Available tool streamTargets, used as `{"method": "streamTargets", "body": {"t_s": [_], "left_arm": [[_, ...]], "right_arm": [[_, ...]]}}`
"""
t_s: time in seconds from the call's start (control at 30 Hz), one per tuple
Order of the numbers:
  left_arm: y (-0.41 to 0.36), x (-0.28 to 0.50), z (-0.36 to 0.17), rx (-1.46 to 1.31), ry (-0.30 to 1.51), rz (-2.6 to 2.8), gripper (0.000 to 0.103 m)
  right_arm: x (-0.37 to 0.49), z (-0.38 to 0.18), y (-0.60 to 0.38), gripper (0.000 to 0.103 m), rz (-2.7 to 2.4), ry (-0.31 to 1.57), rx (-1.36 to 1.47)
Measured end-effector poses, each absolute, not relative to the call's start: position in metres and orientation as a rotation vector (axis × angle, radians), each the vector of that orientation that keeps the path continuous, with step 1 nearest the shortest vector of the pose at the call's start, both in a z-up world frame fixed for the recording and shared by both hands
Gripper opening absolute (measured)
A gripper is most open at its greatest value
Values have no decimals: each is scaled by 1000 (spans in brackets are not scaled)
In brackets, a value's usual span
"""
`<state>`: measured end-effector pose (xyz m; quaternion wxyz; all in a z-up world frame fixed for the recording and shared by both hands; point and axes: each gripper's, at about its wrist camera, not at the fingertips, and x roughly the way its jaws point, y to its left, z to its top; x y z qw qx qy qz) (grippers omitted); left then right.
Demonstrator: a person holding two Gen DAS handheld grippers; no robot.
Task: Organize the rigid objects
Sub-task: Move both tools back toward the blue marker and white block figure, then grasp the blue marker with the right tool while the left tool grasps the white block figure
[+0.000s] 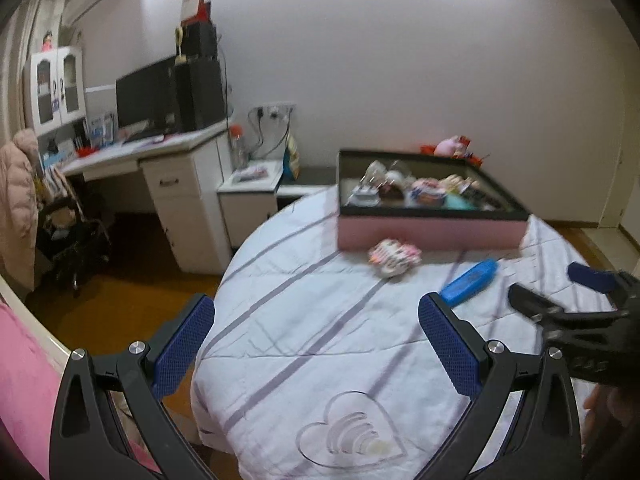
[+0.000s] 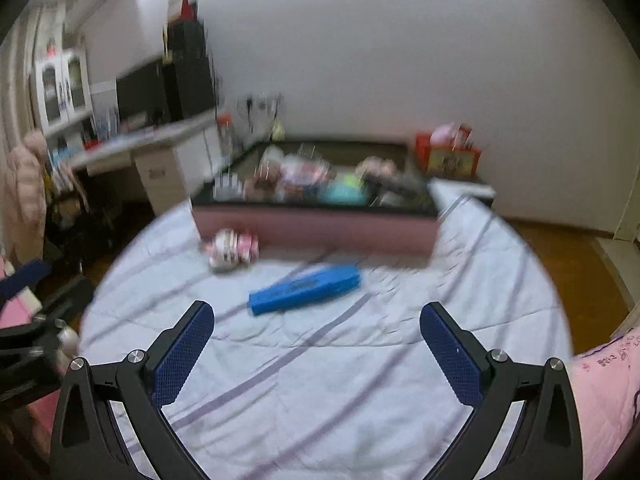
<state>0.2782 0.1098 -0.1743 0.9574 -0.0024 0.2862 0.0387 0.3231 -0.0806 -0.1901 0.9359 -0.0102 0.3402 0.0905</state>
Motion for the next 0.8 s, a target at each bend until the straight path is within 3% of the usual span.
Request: {"method": "streamTargets", "body": {"t_s": [0.23, 0.4, 0.47, 0.53, 0.57, 0.67, 0.73, 0.8], "left_arm": [[126, 307, -192, -29, 658, 57, 103], [129, 330, -199, -37, 702, 53, 103], [127, 339, -200, -24, 718, 58, 103], [123, 344, -201, -21, 724, 51, 103], [120, 348, -202, -18, 732, 40, 103], [109, 357, -202, -13, 744, 17, 103], [100, 364, -204, 0, 759, -4, 103], [90, 373, -206, 13, 779, -20, 103]], "right_arm": [[389, -232, -54, 103, 145, 888, -30], [409, -244, -55, 102, 114, 924, -5], [408, -245, -56, 94, 124, 919, -8], [406, -242, -61, 67, 132, 902, -18], [405, -241, -64, 60, 131, 901, -23], [404, -240, -79, 55, 174, 907, -4], [398, -239, -89, 38, 184, 906, -9], [392, -238, -101, 35, 198, 907, 4]]}}
